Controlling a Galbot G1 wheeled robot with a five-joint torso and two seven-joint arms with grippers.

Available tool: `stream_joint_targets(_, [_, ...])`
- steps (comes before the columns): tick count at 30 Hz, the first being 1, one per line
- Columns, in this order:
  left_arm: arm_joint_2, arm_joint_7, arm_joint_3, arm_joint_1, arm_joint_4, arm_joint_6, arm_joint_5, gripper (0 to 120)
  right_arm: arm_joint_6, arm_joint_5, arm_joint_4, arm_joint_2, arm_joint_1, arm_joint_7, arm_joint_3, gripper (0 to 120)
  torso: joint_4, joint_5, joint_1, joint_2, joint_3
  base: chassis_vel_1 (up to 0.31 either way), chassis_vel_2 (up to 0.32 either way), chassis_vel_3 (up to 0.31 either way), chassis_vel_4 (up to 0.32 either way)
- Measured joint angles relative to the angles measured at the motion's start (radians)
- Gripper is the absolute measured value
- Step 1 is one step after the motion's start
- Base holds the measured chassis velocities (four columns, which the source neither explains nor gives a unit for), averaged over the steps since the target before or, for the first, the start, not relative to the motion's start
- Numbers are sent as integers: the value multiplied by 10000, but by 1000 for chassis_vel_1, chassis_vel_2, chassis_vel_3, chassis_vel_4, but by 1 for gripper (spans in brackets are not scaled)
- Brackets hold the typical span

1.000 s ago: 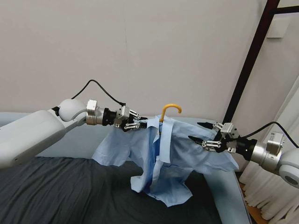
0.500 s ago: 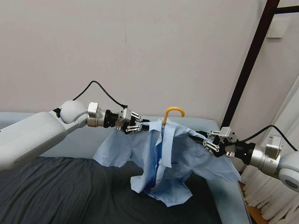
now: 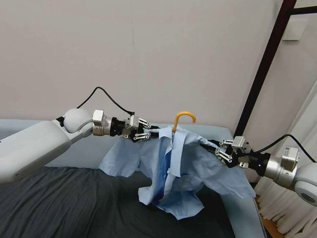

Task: Pick up the clothes from the sofa and hang them on the clothes hanger.

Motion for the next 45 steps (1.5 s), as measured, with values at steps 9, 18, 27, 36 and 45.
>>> stream_joint_targets(9, [162, -126, -114, -38, 34, -158, -37, 57, 65, -212, -227, 178, 29, -2, -89, 8, -1, 0, 0, 0, 0, 0, 0, 0, 0])
stream_joint_targets(18, [697, -361, -1091, 656, -218, -331, 6, 95, 174, -223, -465, 250, 39, -104, -52, 8, -2, 1, 0, 0, 0, 0, 0, 0, 0])
stream_joint_targets(27, [1951, -431, -2654, 2724, -1478, -361, 192, 100, 173, -246, -716, 434, 255, -99, -103, 8, 0, 0, 0, 2, 0, 0, 0, 0, 0])
stream_joint_targets(36, [2389, -4216, -4873, 5770, -3251, 99, 344, 100, 171, -261, -680, 574, 156, -38, 50, 8, 1, 2, 0, 2, -1, 0, 0, 0, 0])
stream_joint_targets(45, [1643, -9039, -4959, 6318, -4707, 1885, -705, 100, 104, -321, -459, 599, 23, 50, 90, 8, -1, 2, 0, 2, -1, 0, 0, 0, 0])
